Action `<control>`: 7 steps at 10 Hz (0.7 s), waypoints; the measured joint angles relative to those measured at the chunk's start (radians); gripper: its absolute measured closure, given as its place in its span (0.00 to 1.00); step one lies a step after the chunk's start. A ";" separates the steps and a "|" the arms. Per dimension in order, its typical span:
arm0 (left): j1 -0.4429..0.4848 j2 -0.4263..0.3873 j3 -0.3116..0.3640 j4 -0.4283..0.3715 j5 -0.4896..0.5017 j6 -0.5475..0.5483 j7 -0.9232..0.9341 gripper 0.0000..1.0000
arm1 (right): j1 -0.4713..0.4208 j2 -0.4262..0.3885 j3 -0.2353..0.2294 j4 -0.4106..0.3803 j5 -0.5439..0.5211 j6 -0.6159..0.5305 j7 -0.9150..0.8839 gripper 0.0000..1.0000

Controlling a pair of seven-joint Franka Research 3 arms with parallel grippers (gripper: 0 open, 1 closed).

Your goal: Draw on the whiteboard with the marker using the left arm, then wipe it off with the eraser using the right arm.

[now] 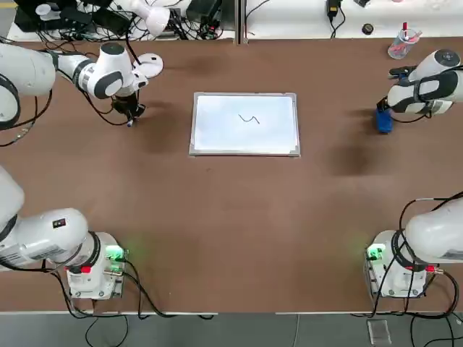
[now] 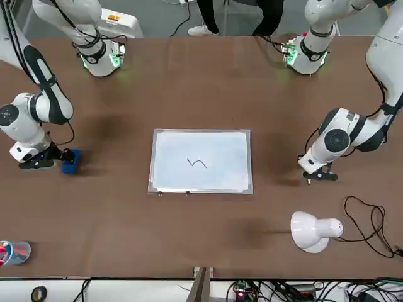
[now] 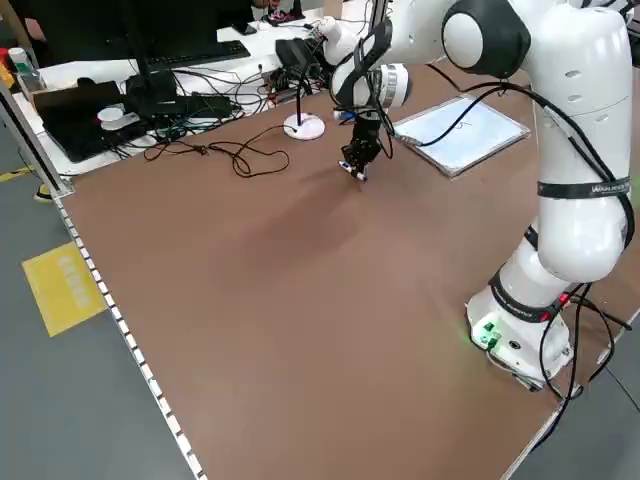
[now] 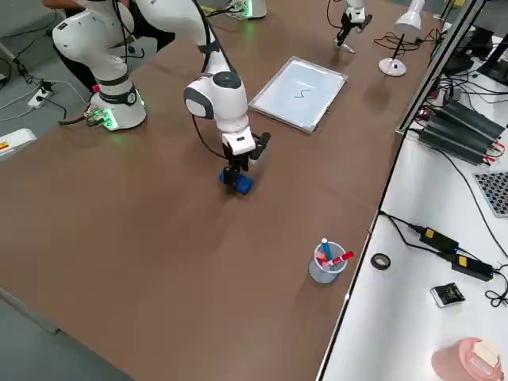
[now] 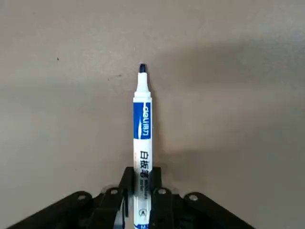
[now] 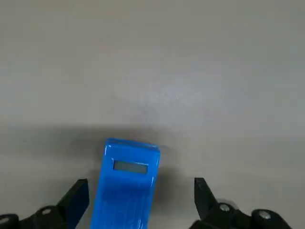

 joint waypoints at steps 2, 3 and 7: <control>-0.001 0.001 0.000 0.000 0.000 0.000 0.000 0.66 | -0.001 0.007 0.010 -0.006 0.003 0.014 0.000 0.02; -0.002 0.001 0.000 0.000 0.000 0.000 0.000 0.57 | -0.002 0.014 0.016 -0.010 0.006 0.028 0.000 0.03; -0.003 0.001 -0.001 0.001 0.000 0.000 -0.001 0.35 | -0.010 0.038 0.033 -0.015 0.019 0.060 0.000 0.03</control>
